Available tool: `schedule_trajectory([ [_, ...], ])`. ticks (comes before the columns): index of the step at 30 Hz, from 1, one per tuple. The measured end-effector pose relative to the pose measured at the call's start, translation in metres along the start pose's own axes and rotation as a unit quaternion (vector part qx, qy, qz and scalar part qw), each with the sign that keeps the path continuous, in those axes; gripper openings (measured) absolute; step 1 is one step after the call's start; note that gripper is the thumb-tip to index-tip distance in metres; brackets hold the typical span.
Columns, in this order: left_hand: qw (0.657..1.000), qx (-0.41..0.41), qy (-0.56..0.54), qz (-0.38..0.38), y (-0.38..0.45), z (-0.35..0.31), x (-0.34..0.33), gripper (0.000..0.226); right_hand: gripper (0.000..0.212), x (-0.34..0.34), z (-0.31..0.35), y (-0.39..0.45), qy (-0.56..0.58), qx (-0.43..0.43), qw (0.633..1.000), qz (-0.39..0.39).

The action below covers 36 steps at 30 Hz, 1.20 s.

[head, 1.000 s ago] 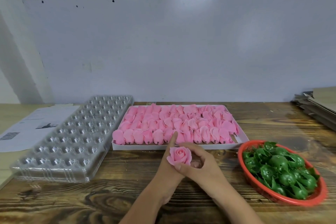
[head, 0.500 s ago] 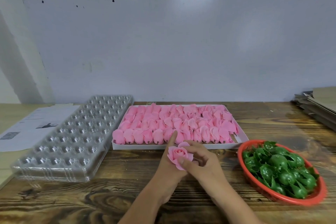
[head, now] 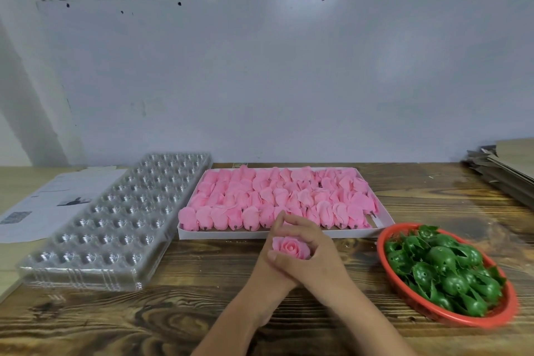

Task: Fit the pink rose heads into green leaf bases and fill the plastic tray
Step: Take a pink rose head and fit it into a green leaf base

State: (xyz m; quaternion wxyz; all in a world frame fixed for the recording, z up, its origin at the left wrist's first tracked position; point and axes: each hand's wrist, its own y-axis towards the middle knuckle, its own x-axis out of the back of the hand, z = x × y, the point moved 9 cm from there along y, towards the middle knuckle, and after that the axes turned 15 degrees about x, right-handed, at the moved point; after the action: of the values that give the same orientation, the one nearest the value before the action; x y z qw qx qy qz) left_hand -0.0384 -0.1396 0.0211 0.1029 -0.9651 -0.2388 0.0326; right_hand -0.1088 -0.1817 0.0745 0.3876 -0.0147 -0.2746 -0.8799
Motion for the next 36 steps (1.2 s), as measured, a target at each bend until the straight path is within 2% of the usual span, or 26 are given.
schedule_trajectory([
  [4, 0.999, 0.008, -0.032, 0.010, 0.007, 0.014, 0.005, 0.083, 0.035, -0.003, -0.003, -0.002, -0.009, -0.004, 1.000, 0.013],
  [6, 0.997, 0.010, -0.066, 0.028, 0.007, 0.013, 0.003, 0.091, 0.036, -0.003, -0.005, -0.003, 0.013, -0.005, 1.000, 0.003],
  [10, 0.992, 0.018, -0.115, 0.042, 0.009, 0.013, 0.002, 0.124, 0.033, -0.009, -0.009, -0.008, 0.091, -0.037, 0.995, 0.016],
  [15, 0.994, 0.014, -0.103, 0.035, 0.009, 0.013, 0.006, 0.129, 0.039, -0.018, -0.019, -0.017, 0.154, -0.105, 0.982, 0.041],
  [17, 0.992, 0.020, -0.117, 0.036, 0.008, 0.013, 0.006, 0.122, 0.040, -0.018, -0.021, -0.019, 0.163, -0.113, 0.980, 0.036],
  [20, 0.994, 0.022, -0.103, 0.035, 0.008, 0.015, 0.005, 0.098, 0.051, -0.016, -0.024, -0.020, 0.153, -0.117, 0.981, 0.035],
  [21, 0.995, 0.024, -0.092, 0.034, 0.009, 0.016, 0.005, 0.098, 0.056, -0.015, -0.025, -0.020, 0.152, -0.125, 0.980, 0.038],
  [24, 0.996, 0.030, -0.081, 0.029, 0.008, 0.014, 0.007, 0.109, 0.075, -0.011, -0.026, -0.018, 0.158, -0.134, 0.977, 0.046],
  [26, 0.996, 0.033, -0.079, 0.030, 0.009, 0.013, 0.007, 0.120, 0.082, 0.000, -0.025, -0.013, 0.143, -0.119, 0.982, 0.019],
  [28, 0.996, 0.033, -0.076, 0.035, 0.010, 0.012, 0.006, 0.129, 0.073, 0.010, -0.019, -0.008, 0.112, -0.093, 0.989, 0.003],
  [31, 0.996, 0.044, -0.067, 0.027, 0.011, 0.014, 0.007, 0.138, 0.057, 0.012, -0.010, -0.006, 0.075, -0.059, 0.995, 0.020],
  [36, 0.997, 0.041, -0.056, 0.019, 0.013, 0.017, 0.008, 0.131, 0.027, 0.014, -0.009, -0.007, 0.044, -0.044, 0.998, 0.004],
])
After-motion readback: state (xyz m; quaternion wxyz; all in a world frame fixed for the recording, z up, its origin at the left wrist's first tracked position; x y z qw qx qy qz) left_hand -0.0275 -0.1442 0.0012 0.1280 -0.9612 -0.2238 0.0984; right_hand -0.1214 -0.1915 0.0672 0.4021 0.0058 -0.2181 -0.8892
